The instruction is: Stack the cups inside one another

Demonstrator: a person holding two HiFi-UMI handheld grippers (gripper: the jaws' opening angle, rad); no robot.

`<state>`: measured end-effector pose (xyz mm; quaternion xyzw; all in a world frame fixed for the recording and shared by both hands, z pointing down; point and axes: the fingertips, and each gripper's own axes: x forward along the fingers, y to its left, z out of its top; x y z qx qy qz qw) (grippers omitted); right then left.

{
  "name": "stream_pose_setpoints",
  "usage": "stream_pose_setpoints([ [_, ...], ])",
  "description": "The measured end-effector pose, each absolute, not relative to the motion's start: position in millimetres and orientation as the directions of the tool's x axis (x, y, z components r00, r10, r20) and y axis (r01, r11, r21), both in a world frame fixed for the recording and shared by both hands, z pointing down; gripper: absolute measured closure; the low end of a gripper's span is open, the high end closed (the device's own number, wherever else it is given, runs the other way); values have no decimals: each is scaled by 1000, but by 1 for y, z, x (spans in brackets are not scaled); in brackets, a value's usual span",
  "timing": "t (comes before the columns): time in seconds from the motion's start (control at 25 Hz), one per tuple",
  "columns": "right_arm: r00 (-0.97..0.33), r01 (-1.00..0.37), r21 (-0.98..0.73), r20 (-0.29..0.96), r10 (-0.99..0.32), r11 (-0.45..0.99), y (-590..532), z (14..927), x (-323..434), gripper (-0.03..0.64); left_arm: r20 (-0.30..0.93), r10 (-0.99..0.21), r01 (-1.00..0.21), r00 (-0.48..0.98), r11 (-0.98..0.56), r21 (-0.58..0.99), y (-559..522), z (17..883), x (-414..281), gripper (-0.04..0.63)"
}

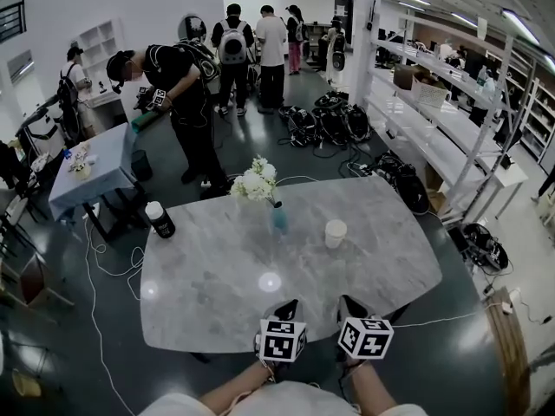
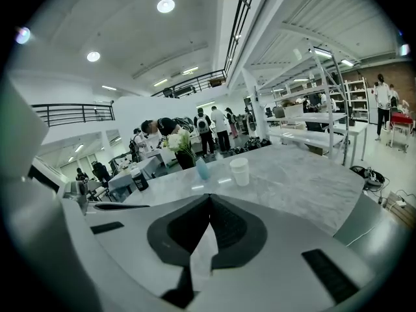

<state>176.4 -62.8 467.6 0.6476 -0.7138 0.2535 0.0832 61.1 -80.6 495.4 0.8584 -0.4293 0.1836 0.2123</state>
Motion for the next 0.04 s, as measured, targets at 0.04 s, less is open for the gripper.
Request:
stream_pose_setpoints([
  [0.04,-150,-967,-254,449,-881,35,-63,467,176,609,499,-658,-815,564,-541,209,-80,496,62,601],
])
